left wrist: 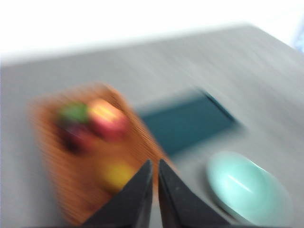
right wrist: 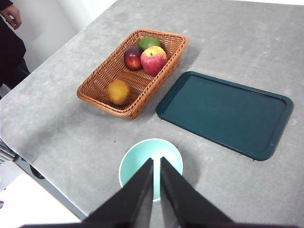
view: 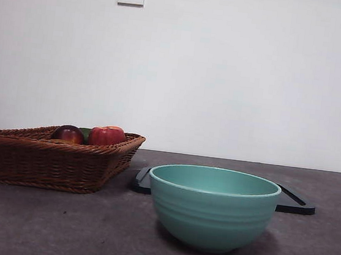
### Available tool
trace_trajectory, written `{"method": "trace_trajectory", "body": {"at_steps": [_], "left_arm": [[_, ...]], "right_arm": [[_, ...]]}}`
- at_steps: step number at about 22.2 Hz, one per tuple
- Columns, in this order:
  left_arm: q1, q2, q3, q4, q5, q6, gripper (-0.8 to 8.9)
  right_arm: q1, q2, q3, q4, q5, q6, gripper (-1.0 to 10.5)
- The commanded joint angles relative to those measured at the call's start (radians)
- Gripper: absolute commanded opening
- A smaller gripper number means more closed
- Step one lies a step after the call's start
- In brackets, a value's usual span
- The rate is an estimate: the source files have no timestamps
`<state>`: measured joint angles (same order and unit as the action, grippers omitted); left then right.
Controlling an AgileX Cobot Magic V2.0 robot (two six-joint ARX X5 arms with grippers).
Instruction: Pick up the wifruite, put it on the bowl, pick up the plate, put it on desk
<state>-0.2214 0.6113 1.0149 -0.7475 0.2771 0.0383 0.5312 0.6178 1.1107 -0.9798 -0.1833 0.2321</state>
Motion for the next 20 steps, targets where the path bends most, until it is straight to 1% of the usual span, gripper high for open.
{"method": "trace_trajectory", "body": {"at_steps": [1, 3, 5, 6, 8, 10, 14, 16, 18, 20], "left_arm": [[0.117, -0.092, -0.200, 0.217, -0.056, 0.031, 0.19], [0.191, -0.173, -0.377, 0.359, -0.076, -0.007, 0.19], [0.233, -0.252, -0.549, 0.469, -0.095, -0.025, 0.19], [0.241, -0.293, -0.631, 0.518, -0.101, -0.033, 0.19], [0.242, -0.349, -0.728, 0.579, -0.110, -0.051, 0.19], [0.241, -0.410, -0.821, 0.647, -0.156, -0.085, 0.19], [0.234, -0.499, -0.931, 0.697, -0.265, -0.155, 0.19], [0.233, -0.528, -0.967, 0.695, -0.309, -0.168, 0.19], [0.233, -0.552, -0.998, 0.695, -0.312, -0.167, 0.19], [0.233, -0.571, -1.004, 0.651, -0.315, -0.165, 0.19]], "right_arm": [[0.009, 0.006, 0.018, 0.011, 0.001, -0.005, 0.2], [0.009, 0.006, 0.018, 0.011, 0.001, -0.005, 0.2], [0.009, 0.006, 0.018, 0.011, 0.001, -0.005, 0.2], [0.009, 0.006, 0.018, 0.011, 0.001, -0.005, 0.2], [0.009, 0.006, 0.018, 0.011, 0.001, -0.005, 0.2], [0.009, 0.006, 0.018, 0.011, 0.001, -0.005, 0.2], [0.009, 0.006, 0.018, 0.011, 0.001, -0.005, 0.2], [0.009, 0.006, 0.018, 0.011, 0.001, -0.005, 0.2], [0.009, 0.006, 0.018, 0.011, 0.001, -0.005, 0.2], [0.009, 0.006, 0.018, 0.011, 0.001, -0.005, 0.2]]}}
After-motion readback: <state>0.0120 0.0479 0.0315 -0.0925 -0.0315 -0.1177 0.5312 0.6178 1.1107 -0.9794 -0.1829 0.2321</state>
